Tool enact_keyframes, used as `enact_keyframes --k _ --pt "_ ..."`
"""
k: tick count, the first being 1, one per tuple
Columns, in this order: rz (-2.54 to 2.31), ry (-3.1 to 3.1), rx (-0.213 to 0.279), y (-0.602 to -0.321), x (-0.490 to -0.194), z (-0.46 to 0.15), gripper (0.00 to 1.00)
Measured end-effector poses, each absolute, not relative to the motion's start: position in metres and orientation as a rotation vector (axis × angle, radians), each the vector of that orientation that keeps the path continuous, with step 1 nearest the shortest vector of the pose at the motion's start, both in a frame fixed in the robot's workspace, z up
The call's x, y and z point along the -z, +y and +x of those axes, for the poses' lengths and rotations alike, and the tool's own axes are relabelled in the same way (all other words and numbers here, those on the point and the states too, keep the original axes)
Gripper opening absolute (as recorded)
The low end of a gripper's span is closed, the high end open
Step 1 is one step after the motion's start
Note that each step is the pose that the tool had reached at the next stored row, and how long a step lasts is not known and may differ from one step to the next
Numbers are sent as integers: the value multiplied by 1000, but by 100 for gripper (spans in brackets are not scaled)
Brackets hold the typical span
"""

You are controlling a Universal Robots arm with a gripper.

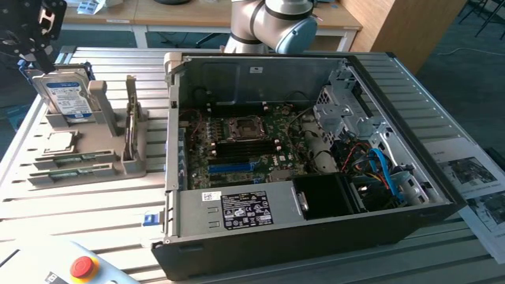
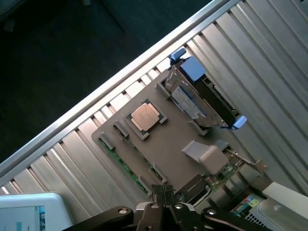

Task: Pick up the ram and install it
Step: 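Pick up the ram and move it above insertion slot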

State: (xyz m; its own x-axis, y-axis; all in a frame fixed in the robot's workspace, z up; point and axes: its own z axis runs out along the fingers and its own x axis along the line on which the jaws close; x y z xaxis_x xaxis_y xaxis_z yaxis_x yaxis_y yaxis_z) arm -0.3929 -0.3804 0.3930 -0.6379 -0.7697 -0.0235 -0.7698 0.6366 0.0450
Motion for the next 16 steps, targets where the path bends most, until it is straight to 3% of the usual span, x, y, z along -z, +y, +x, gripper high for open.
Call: enact_keyframes --k 16 --pt "-1728 2628 -80 -380 -393 -393 10"
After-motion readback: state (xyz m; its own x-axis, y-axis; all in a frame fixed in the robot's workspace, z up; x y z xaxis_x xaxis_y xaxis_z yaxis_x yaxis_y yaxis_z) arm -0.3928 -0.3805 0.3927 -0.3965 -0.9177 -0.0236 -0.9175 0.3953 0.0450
